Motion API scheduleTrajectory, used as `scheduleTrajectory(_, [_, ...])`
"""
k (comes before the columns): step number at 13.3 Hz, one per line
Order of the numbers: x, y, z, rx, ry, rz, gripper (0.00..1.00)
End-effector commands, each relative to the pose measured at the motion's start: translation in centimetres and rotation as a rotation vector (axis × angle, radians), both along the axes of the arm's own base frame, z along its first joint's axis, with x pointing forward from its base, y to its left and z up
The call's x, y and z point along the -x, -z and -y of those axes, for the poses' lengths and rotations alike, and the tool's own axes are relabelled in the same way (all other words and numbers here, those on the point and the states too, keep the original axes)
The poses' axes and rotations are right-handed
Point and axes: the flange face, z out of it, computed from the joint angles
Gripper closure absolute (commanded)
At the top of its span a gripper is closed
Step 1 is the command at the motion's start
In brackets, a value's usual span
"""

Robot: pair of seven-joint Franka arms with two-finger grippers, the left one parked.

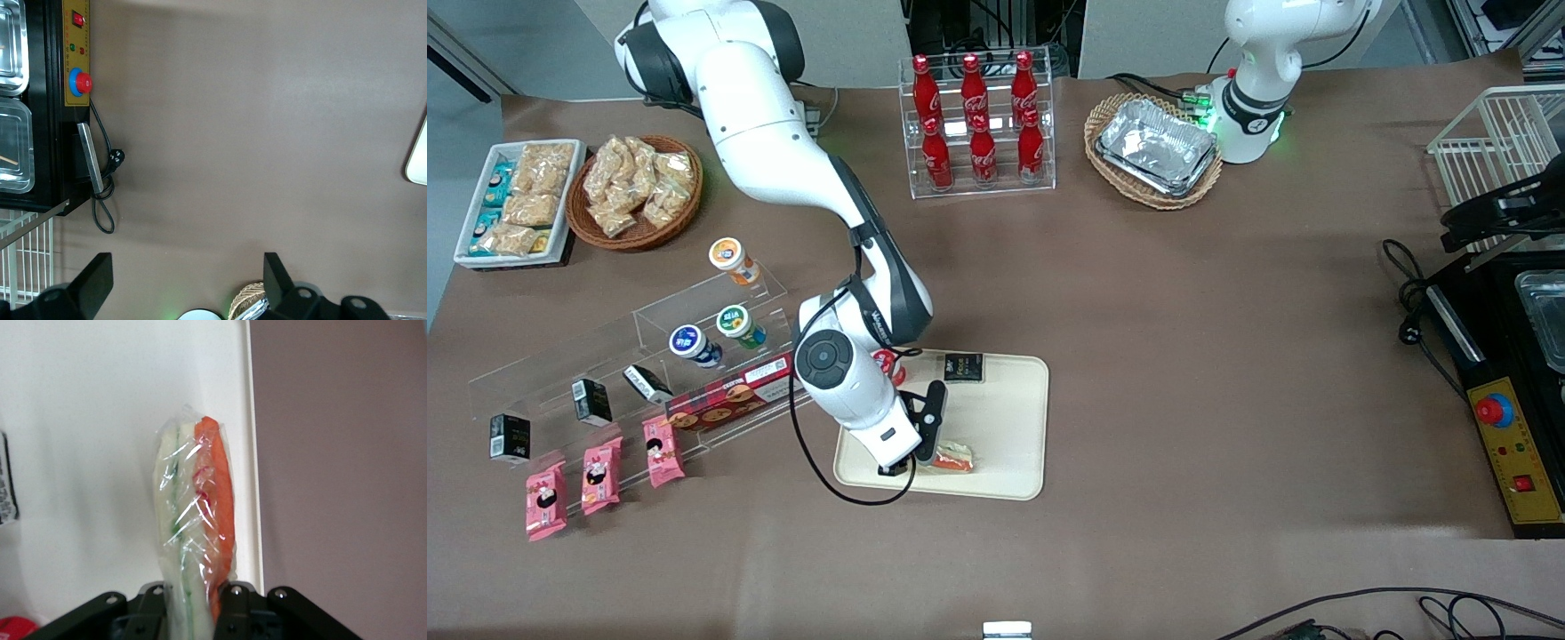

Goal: Place sandwich on tray
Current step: 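Lower the sandwich onto the tray and open the right gripper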

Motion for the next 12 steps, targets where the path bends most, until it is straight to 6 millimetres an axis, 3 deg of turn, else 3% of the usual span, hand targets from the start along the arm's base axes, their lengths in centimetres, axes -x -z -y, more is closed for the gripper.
scheduleTrajectory(1, [-0.5, 1.2, -0.3, -0.018, 0.0, -0.005, 0.81])
scheduleTrajectory(2, [-0.4, 1.2, -0.4, -0.025, 0.005, -0.008, 0.61])
scheduleTrajectory(3, [-0.4, 1.3, -0.4, -0.035, 0.015, -0.012, 0.18])
scheduleTrajectory(4, [-0.4, 1.6, -0.4, -0.046, 0.025, -0.019, 0.0])
scheduleTrajectory(12, [-0.3, 0.5, -0.4, -0.088, 0.044, -0.043, 0.0])
